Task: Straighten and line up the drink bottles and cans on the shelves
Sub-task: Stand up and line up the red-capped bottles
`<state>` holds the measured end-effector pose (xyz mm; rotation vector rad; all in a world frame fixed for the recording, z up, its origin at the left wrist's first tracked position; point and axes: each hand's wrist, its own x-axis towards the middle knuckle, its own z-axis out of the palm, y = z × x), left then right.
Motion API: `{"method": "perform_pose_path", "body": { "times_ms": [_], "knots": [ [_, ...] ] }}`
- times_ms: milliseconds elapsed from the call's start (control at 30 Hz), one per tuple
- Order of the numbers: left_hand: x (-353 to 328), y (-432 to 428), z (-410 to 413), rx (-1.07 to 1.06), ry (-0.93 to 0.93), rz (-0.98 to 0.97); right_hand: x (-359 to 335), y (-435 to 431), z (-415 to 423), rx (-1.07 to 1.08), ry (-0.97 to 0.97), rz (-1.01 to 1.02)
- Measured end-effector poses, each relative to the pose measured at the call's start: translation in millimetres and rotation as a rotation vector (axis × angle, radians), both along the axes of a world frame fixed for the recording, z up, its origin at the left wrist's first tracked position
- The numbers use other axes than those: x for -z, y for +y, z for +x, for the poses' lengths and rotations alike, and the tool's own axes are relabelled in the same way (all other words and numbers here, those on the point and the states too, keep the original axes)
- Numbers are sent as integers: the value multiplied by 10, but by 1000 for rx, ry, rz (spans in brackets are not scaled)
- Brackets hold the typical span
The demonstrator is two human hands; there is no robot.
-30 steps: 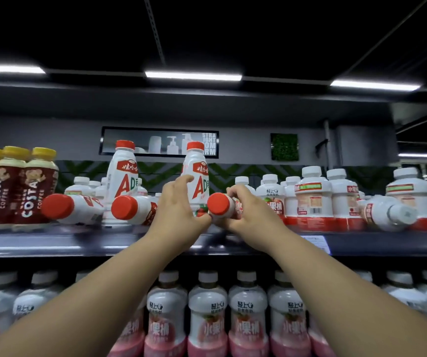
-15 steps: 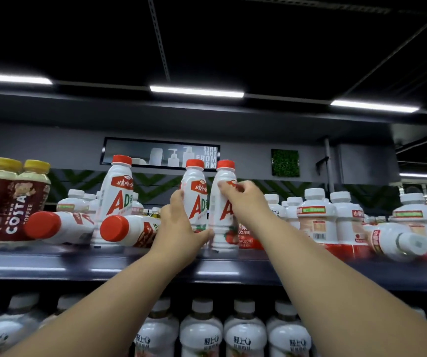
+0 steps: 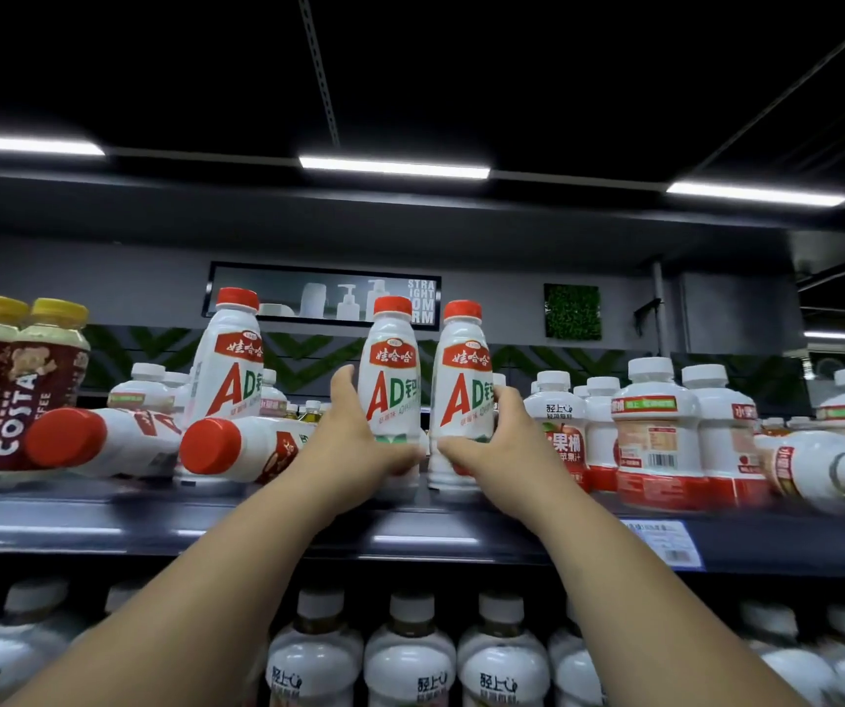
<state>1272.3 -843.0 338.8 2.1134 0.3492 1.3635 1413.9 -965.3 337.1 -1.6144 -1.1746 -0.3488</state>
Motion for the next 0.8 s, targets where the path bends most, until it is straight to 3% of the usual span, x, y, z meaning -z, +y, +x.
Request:
{"method": "perform_pose_path", "body": {
  "times_ms": [267,800],
  "knots": [
    [71,50,-3,-23,-35,40,49,-33,-85,46,-141,12],
    [161,-2,3,-185,-123,193,91,-14,-140,143,-222,0]
  ]
}}
